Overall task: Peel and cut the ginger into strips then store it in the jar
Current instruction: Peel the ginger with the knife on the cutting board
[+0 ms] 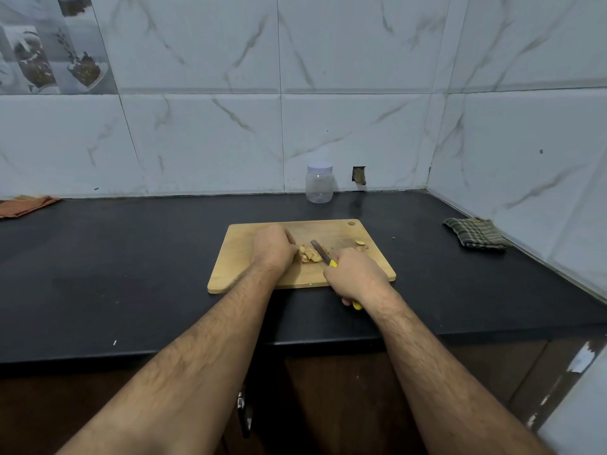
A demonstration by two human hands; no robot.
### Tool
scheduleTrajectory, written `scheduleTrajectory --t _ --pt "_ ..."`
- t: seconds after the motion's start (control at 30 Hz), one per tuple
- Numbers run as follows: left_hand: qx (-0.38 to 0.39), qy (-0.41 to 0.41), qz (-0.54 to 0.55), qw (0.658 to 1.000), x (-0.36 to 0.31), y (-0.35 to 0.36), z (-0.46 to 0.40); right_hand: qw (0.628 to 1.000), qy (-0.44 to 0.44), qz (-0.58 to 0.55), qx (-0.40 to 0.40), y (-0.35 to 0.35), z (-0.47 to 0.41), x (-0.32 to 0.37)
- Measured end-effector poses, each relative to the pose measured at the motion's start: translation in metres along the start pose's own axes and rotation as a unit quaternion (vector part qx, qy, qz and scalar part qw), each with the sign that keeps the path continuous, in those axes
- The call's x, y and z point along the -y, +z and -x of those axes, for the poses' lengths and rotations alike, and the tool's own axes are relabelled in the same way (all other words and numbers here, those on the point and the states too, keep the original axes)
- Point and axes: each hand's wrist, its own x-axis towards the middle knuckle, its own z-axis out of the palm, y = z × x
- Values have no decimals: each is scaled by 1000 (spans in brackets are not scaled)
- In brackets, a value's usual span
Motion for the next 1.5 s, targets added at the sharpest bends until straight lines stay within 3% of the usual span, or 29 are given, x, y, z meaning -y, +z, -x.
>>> scheduleTrajectory --t 0.17,0.3,0.47,0.7,1.07,1.3,1.5 --pt "-24 34 -10 999 3 3 4 1000 1 -1 -4 -1 1 -4" --pt "47 58 -31 997 2 3 7 1000 -1 3 -10 -1 1 -6" --pt "68 43 -28 996 -1 1 6 1000 -4 -7 -7 -1 5 -3" --pt "90 15 63 994 11 -6 8 1000 -8 0 1 -3 10 -1" --pt "79 14 31 996 10 -7 14 999 -8 25 47 3 11 11" --pt "105 -18 110 988 12 -13 17 998 -18 -8 58 9 11 15" --pt "139 -91 178 970 13 -19 21 998 -27 -3 61 10 13 20"
